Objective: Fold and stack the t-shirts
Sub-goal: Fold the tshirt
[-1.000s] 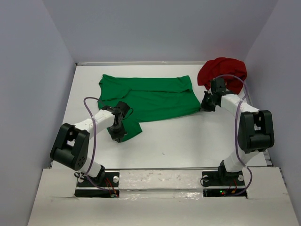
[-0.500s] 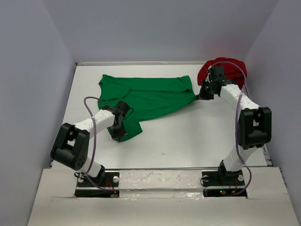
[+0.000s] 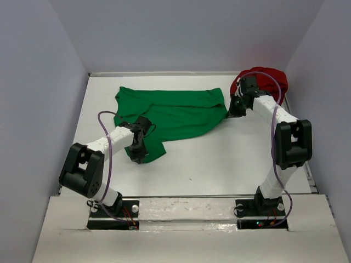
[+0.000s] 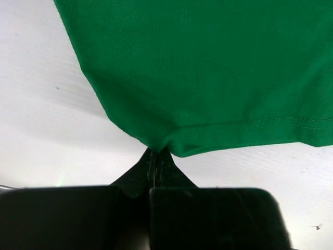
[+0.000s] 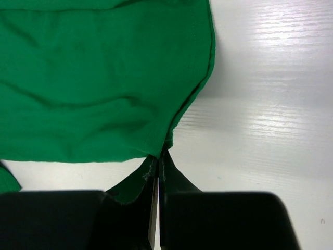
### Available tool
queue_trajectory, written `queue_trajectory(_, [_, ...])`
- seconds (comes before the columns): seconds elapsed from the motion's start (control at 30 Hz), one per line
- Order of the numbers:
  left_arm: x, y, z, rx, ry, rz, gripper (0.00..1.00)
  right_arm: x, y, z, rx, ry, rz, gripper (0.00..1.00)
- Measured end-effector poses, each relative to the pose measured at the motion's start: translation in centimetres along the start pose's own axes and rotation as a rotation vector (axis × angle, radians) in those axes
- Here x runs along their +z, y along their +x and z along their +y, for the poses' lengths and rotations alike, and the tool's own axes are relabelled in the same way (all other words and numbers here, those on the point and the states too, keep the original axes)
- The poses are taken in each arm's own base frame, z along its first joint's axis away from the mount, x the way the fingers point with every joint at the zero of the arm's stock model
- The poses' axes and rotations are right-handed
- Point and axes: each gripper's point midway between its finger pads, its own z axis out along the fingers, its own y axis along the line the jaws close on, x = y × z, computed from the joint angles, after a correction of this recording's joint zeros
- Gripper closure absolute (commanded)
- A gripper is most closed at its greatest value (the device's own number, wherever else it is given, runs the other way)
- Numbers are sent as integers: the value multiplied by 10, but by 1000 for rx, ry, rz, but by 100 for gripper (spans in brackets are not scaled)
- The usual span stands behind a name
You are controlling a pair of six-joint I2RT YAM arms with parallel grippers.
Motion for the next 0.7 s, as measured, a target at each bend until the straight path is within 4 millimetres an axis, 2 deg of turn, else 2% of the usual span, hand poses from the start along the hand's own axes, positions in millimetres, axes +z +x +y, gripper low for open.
queue_trajectory(0.3, [-14, -19, -7, -12, 10, -57, 100, -1, 1, -2, -8, 38, -4, 100])
queue_trajectory(0.43, [-20, -19, -6, -24, 18, -66, 100, -10, -2, -6, 3, 81, -31, 100])
queue_trajectory(0.7, [-39, -18, -2, -63, 49, -100, 100, -32, 9, -26, 30, 197, -66, 100])
